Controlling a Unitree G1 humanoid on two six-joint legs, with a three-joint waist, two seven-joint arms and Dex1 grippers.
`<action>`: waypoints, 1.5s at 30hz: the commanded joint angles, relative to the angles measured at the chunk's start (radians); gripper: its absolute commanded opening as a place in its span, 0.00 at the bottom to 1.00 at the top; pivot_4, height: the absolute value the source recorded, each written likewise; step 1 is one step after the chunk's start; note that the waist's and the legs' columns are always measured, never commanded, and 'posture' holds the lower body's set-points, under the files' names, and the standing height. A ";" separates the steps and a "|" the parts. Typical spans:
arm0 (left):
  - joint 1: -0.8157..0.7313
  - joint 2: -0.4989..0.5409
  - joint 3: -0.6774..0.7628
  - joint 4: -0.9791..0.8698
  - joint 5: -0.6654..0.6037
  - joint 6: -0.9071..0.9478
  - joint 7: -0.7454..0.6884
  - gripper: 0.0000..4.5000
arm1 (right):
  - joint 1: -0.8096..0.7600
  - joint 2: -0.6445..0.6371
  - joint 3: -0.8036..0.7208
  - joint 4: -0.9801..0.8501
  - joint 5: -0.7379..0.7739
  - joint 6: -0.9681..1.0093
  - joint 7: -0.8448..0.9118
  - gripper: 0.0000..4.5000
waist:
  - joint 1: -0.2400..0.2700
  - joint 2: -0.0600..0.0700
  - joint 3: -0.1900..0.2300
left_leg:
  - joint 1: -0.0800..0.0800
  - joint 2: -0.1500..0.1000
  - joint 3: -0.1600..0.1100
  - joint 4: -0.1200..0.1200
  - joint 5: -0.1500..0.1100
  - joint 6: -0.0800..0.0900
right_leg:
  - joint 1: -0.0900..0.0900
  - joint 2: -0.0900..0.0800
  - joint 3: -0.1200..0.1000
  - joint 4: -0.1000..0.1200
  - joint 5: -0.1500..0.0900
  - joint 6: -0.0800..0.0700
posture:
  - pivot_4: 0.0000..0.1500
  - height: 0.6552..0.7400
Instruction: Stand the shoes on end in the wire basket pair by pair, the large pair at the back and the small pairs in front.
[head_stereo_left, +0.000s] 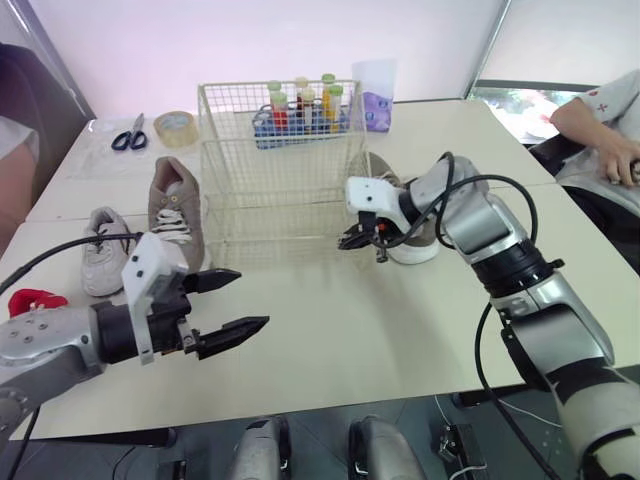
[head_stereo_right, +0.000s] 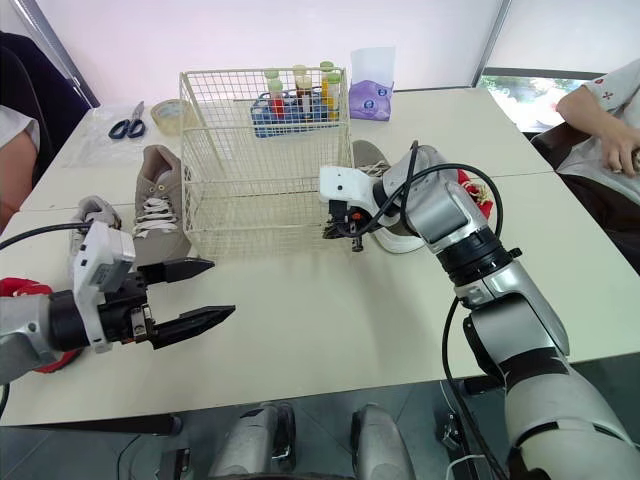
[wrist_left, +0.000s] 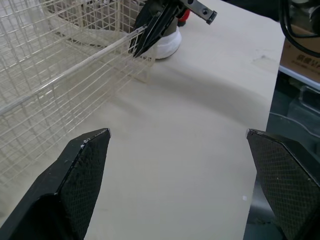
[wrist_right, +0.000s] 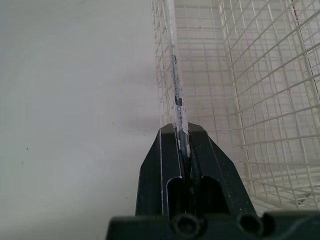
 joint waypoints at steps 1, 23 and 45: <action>-0.026 0.002 -0.010 0.003 0.014 -0.016 -0.012 1.00 | 0.004 -0.029 -0.036 -0.071 0.023 0.048 -0.016 0.01 | 0.000 0.000 0.000 | 0.000 0.000 0.000 0.000 0.000 0.000 | 0.000 0.000 0.000 0.000 0.000 0.000 | 1.00 1.00; -0.054 -0.231 -0.012 0.006 -0.031 -0.094 0.210 1.00 | 0.027 0.021 -0.760 -0.306 0.507 0.399 -0.415 0.83 | 0.002 -0.002 -0.001 | -0.001 0.001 -0.001 0.000 0.000 0.002 | 0.001 0.000 0.000 -0.001 0.002 0.003 | 1.00 1.00; 0.148 -0.426 -0.321 -0.128 0.263 -0.184 0.318 1.00 | 0.661 0.165 -0.743 -0.377 0.484 -0.006 -0.787 0.98 | -0.006 -0.002 -0.003 | 0.005 0.001 0.001 0.001 0.001 0.005 | 0.003 0.000 0.004 -0.004 0.005 -0.001 | 1.00 1.00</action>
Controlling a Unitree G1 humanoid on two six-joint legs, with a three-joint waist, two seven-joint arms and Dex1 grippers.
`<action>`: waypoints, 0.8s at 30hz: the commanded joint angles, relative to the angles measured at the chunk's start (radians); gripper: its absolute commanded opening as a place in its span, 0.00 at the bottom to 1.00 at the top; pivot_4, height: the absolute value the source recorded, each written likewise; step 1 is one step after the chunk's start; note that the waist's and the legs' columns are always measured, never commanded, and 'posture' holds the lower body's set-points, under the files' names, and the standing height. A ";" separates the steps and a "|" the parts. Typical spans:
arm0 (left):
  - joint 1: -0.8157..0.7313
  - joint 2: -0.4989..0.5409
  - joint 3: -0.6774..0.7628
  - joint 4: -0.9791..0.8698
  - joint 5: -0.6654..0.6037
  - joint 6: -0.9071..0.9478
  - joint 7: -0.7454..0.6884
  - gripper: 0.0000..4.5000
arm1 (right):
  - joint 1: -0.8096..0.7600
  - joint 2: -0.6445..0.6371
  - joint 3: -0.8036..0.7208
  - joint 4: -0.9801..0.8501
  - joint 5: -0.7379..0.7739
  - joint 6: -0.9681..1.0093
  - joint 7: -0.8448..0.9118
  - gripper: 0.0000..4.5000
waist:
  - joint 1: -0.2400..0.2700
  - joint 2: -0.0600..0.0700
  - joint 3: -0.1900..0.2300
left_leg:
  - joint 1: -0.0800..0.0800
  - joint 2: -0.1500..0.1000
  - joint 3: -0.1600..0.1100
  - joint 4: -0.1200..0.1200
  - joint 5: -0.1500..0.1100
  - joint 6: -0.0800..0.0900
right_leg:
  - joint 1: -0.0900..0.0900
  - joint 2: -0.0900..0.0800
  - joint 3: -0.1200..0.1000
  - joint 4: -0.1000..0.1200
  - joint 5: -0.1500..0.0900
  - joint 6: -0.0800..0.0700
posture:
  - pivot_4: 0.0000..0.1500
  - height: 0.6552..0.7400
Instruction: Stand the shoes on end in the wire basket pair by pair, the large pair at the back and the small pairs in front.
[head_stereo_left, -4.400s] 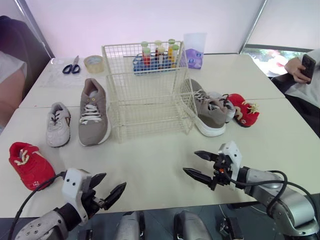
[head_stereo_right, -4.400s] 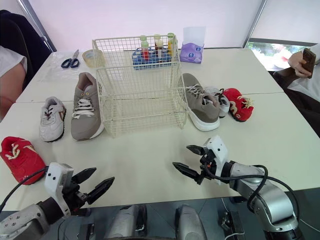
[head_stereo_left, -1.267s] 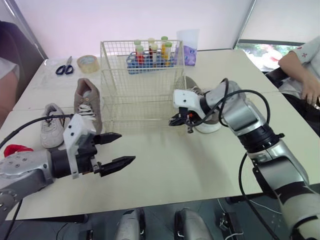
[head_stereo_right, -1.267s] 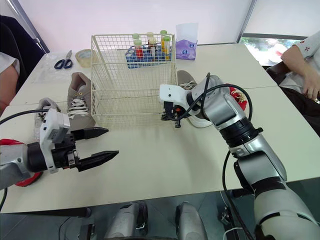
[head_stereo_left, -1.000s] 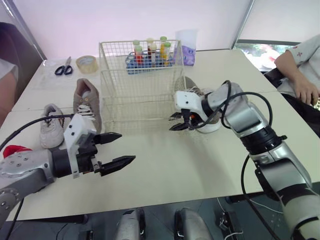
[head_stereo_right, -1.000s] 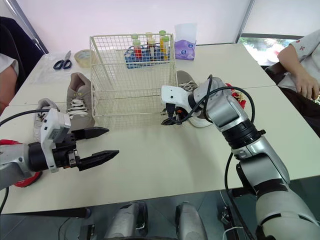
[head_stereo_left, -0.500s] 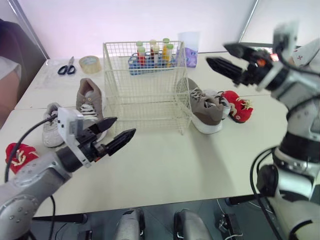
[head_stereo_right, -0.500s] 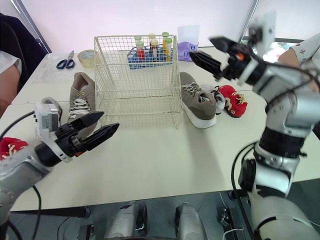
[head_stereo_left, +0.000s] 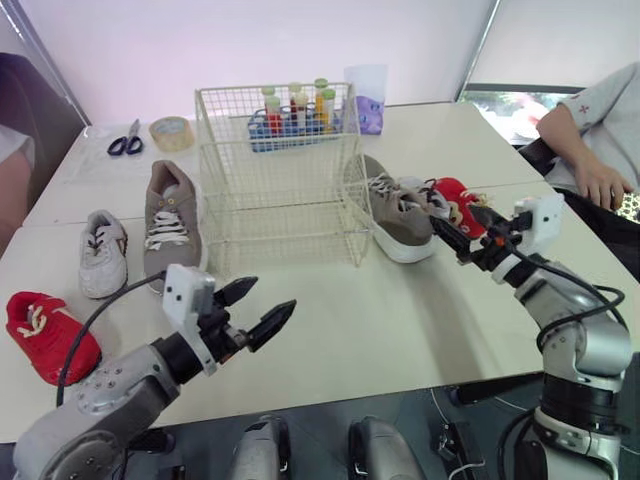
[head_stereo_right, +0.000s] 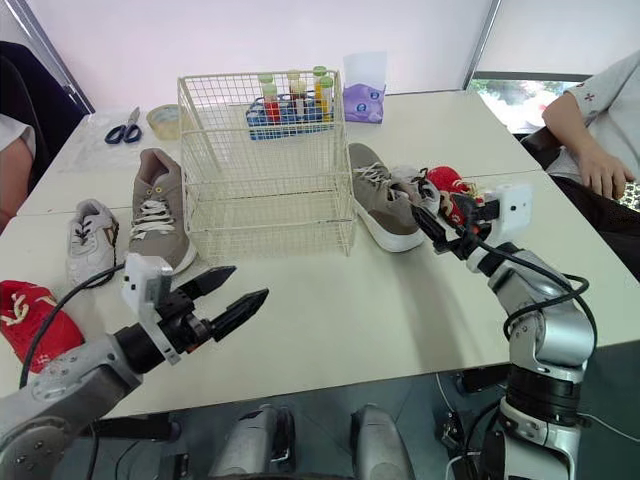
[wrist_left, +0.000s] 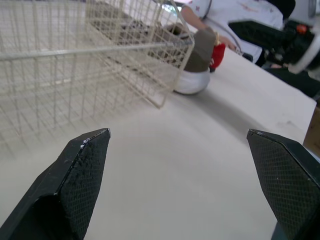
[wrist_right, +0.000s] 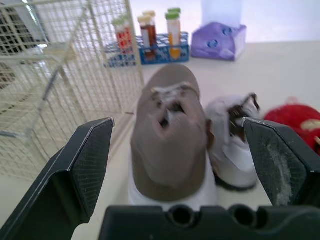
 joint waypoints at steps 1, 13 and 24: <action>0.005 -0.018 -0.017 -0.037 0.034 -0.031 -0.003 1.00 | -0.023 0.004 0.048 0.059 -0.012 -0.076 -0.008 0.98 | 0.002 0.000 0.000 | 0.000 0.000 0.000 0.000 0.000 0.000 | 0.000 0.000 0.000 0.000 0.000 0.000 | 1.00 1.00; 0.038 -0.050 -0.021 -0.016 0.104 -0.069 -0.027 1.00 | -0.149 0.046 0.151 0.418 -0.101 -0.300 -0.109 0.98 | 0.003 0.000 0.000 | -0.004 -0.001 0.000 -0.001 0.002 0.003 | -0.004 0.001 0.000 0.001 0.000 0.000 | 1.00 1.00; 0.037 -0.069 -0.013 -0.004 0.143 -0.076 -0.036 1.00 | -0.128 0.042 0.201 0.472 -0.128 -0.371 -0.105 0.15 | 0.001 -0.002 -0.002 | -0.001 0.000 -0.001 -0.001 0.000 0.001 | -0.001 0.001 0.000 0.000 0.000 0.000 | 1.00 1.00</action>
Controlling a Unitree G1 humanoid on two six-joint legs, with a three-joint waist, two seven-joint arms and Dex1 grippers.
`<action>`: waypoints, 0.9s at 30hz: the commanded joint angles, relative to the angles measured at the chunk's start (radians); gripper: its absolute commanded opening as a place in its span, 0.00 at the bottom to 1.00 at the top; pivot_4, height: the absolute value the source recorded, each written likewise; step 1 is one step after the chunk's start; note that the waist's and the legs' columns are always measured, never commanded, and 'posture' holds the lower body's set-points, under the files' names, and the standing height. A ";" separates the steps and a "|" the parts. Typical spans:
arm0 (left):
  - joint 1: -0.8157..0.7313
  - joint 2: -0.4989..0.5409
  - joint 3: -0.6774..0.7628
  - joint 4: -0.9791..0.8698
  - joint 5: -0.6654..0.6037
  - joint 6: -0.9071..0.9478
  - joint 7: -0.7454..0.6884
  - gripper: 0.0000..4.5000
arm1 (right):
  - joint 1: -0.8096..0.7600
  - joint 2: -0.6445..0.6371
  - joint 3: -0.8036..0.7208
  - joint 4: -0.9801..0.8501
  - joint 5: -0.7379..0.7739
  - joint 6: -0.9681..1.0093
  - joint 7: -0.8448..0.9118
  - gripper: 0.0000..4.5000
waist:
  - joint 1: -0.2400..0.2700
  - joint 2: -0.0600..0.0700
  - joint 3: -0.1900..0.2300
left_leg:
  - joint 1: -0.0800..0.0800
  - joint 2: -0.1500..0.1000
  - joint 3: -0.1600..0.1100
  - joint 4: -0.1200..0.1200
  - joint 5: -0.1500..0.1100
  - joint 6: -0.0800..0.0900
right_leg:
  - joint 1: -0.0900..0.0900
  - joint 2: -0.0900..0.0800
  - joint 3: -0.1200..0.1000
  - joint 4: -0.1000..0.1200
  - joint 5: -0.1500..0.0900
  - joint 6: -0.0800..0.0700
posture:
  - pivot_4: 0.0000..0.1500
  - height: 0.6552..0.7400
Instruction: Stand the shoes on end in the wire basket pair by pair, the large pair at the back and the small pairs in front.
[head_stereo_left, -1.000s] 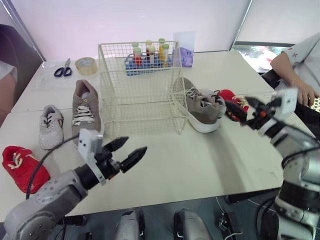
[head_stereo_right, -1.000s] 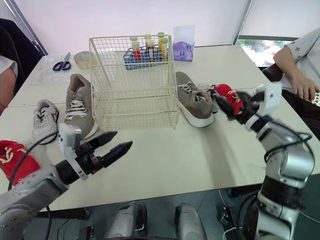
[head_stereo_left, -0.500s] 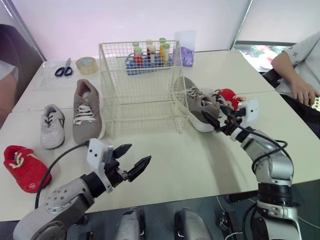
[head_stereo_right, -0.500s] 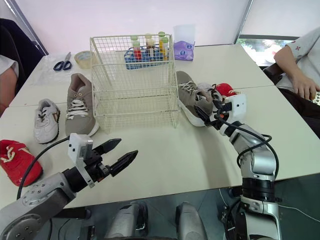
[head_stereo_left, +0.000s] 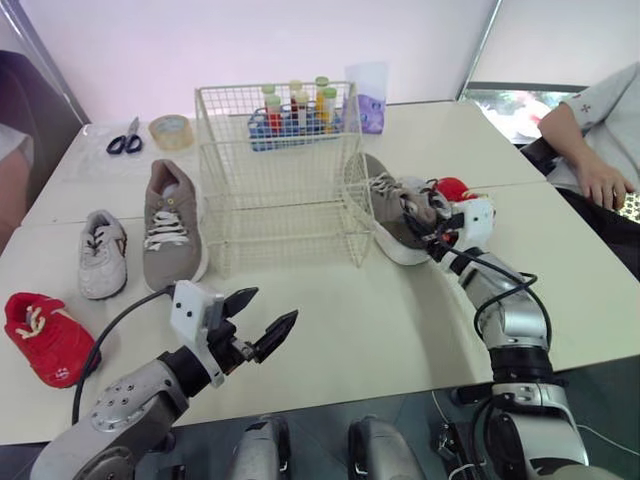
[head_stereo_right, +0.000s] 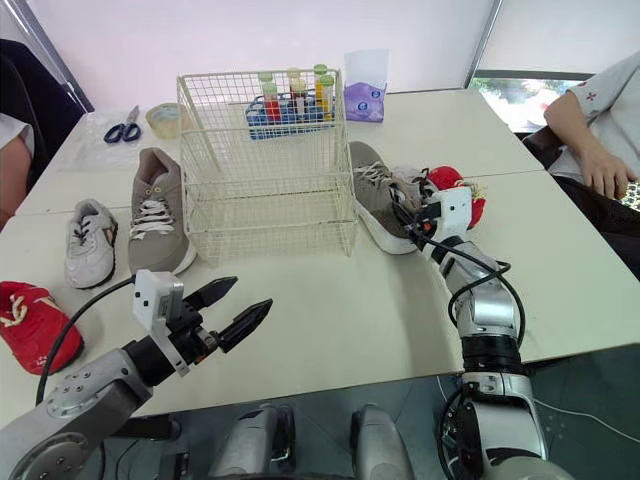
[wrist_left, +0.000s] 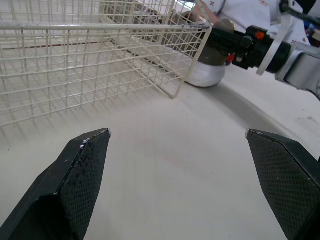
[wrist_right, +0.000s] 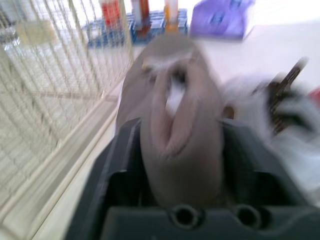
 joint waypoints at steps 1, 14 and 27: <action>-0.011 -0.002 0.015 -0.005 0.009 -0.027 -0.017 1.00 | 0.009 0.003 0.016 0.014 -0.007 -0.004 0.000 0.06 | 0.001 0.000 0.000 | 0.000 0.000 0.000 0.000 0.000 0.000 | 0.000 0.000 0.000 0.000 0.000 0.000 | 1.00 1.00; -0.140 0.117 0.184 0.053 -0.301 0.070 -0.068 1.00 | -0.197 -0.069 -0.165 -0.269 0.118 0.037 -0.189 0.05 | 0.006 0.010 0.009 | -0.008 -0.001 0.001 0.000 0.002 0.002 | -0.008 -0.001 0.000 0.000 0.001 0.002 | 1.00 1.00; -0.648 0.412 0.427 0.477 -0.791 0.148 0.084 1.00 | -0.561 -0.292 -0.065 -0.214 0.164 -0.044 0.167 0.05 | -0.001 0.008 0.017 | -0.006 -0.003 0.001 0.000 0.002 0.003 | -0.007 0.001 0.000 0.002 0.002 0.006 | 1.00 1.00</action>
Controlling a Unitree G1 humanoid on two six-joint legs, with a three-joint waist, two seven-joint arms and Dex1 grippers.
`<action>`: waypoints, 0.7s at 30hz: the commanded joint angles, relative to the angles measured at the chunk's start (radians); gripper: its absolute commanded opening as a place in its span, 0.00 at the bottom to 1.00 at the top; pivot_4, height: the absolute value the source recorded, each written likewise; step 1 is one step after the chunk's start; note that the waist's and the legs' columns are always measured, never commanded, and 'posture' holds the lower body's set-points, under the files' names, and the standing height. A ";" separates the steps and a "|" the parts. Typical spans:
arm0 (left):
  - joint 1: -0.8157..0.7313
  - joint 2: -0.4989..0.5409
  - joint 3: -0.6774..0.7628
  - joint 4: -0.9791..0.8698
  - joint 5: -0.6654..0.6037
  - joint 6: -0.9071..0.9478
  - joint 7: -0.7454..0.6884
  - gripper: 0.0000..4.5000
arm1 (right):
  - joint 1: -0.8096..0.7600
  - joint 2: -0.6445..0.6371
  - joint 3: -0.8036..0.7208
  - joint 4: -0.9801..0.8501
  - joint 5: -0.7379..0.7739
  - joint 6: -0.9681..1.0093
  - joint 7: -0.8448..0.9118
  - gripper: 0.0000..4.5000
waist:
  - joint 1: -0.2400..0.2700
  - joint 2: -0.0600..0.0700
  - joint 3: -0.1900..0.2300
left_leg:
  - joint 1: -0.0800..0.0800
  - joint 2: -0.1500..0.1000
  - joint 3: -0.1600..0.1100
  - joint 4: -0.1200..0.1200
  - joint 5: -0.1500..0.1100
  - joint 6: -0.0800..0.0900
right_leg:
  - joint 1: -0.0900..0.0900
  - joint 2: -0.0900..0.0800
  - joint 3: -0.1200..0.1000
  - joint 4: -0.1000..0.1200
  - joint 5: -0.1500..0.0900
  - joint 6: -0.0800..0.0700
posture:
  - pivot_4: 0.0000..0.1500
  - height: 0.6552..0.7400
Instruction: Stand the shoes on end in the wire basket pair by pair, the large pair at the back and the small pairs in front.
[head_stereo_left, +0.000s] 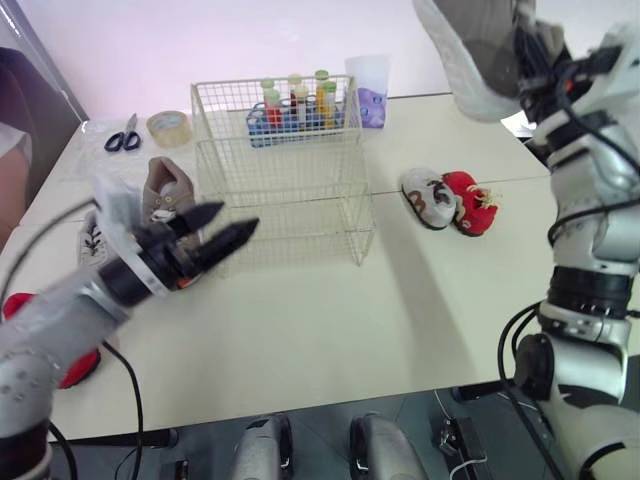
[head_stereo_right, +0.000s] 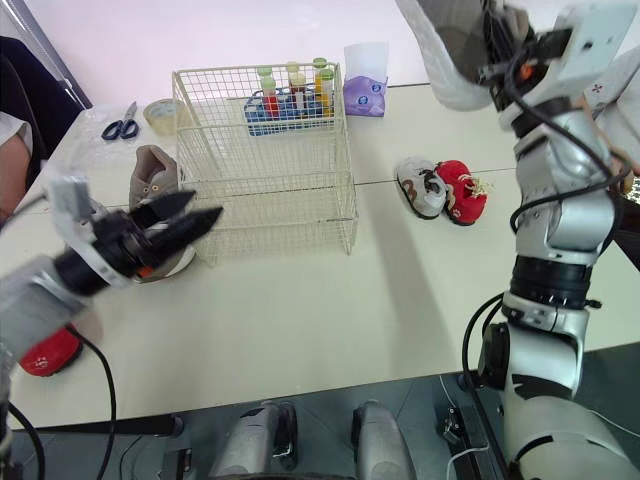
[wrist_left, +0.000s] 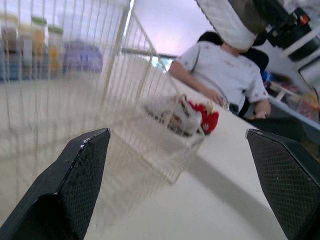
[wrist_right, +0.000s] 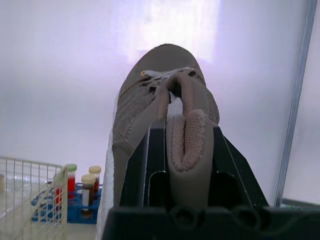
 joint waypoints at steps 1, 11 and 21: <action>-0.143 0.105 0.100 0.171 -0.170 0.027 0.067 1.00 | -0.108 -0.057 0.084 -0.050 0.033 -0.092 0.226 0.05 | -0.005 0.000 0.002 | 0.000 0.000 0.000 -0.001 0.000 0.000 | 0.000 0.001 0.000 0.000 0.001 0.002 | 1.00 1.00; -0.404 0.228 0.116 0.453 -0.255 0.160 -0.113 1.00 | -0.229 -0.037 0.184 -0.008 0.072 -0.212 0.515 0.05 | 0.008 -0.010 0.007 | -0.001 0.000 0.001 -0.003 0.000 -0.001 | 0.000 -0.001 -0.001 -0.001 0.001 0.007 | 1.00 1.00; -0.461 0.162 0.053 0.453 -0.179 0.171 -0.123 1.00 | -0.194 0.008 0.218 -0.102 0.125 -0.168 0.587 0.05 | 0.004 -0.012 0.008 | 0.000 0.000 0.001 -0.001 0.001 -0.003 | 0.001 -0.002 -0.001 0.000 0.003 0.009 | 1.00 1.00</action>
